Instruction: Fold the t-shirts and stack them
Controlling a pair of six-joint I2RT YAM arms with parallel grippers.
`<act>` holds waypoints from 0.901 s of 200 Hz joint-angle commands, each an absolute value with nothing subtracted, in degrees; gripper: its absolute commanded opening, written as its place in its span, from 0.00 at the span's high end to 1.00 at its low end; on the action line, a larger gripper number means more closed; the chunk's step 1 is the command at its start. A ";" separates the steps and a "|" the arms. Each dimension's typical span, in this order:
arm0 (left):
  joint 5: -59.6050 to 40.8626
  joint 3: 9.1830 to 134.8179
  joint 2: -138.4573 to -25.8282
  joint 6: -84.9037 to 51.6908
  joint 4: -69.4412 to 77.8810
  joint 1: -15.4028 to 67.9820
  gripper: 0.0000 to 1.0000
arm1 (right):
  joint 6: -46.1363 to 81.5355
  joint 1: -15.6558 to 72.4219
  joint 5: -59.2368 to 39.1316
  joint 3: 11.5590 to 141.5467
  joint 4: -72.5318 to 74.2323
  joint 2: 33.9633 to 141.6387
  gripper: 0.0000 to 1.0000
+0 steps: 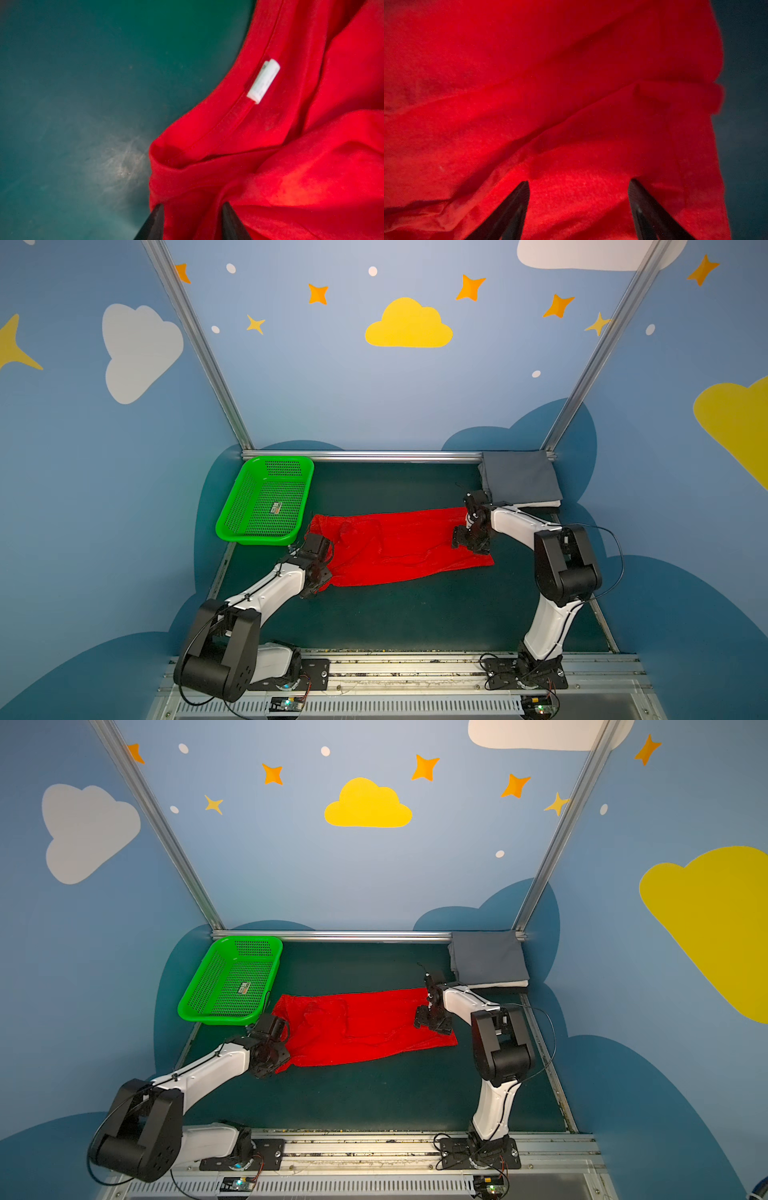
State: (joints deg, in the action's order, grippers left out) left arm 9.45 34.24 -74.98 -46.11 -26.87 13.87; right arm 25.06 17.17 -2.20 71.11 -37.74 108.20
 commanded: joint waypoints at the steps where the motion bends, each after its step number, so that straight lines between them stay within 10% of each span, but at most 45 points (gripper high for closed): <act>1: 10.58 33.49 -74.32 -46.14 -28.87 13.50 0.52 | 25.20 16.36 -1.05 70.38 -39.46 111.34 0.23; 54: 9.97 31.41 -71.36 -47.97 -27.51 13.39 0.47 | 25.49 16.36 -1.32 70.87 -39.91 111.68 0.23; 180: 11.81 35.96 -75.09 -43.97 -29.83 12.50 0.90 | 24.62 16.13 -1.76 71.46 -40.23 112.08 0.23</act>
State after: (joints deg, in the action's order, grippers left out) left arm 8.27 34.06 -76.42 -46.54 -24.67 13.47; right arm 25.47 16.95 -2.55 72.01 -38.61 108.81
